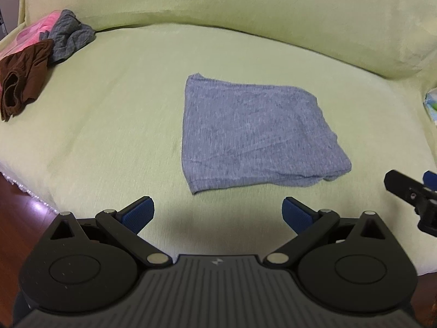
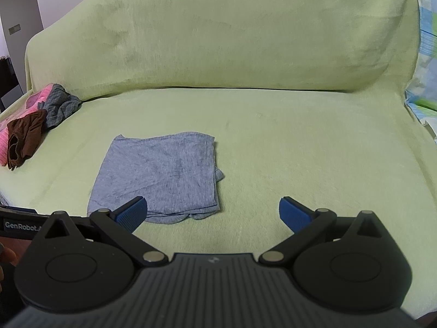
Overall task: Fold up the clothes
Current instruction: 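Approach the folded grey t-shirt on the sofa with both tools open, then close the left gripper on the grey t-shirt's edge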
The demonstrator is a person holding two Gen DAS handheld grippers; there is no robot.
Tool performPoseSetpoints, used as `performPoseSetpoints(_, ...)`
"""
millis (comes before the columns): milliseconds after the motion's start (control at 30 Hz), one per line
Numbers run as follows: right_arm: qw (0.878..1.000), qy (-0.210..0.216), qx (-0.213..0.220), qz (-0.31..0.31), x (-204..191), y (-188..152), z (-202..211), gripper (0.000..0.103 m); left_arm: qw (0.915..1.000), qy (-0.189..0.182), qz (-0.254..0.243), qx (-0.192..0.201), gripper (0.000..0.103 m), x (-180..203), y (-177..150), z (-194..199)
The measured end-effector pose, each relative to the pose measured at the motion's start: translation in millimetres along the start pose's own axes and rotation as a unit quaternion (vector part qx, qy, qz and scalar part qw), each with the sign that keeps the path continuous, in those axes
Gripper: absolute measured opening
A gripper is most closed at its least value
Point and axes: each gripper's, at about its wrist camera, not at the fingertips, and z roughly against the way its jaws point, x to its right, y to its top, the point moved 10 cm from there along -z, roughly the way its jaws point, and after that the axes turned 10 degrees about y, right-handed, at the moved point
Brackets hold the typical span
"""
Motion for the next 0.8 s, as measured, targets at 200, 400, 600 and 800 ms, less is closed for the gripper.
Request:
performPoseSetpoints(200,1.0,0.0,-0.01,-0.007,5.6,-3.8,-12.5,0.102,0.9968,-0.066,0.043,-0.019,0.101,-14.8,-0.6,-26.5)
performPoseSetpoints(400,1.0,-0.001,-0.026,-0.016,14.3,-9.5,-33.8,0.102,0.9869,-0.127,0.094,-0.034,0.093,-16.4,17.0,-60.6)
performPoseSetpoints(600,0.999,-0.003,-0.031,-0.021,24.0,-7.0,-53.7,0.102,0.9837,-0.132,0.113,-0.049,0.067,-22.9,32.2,-96.2)
performPoseSetpoints(800,0.999,-0.003,-0.031,-0.024,30.0,-4.2,-65.2,0.102,0.9792,-0.146,0.134,-0.046,0.067,-36.4,37.0,-114.4)
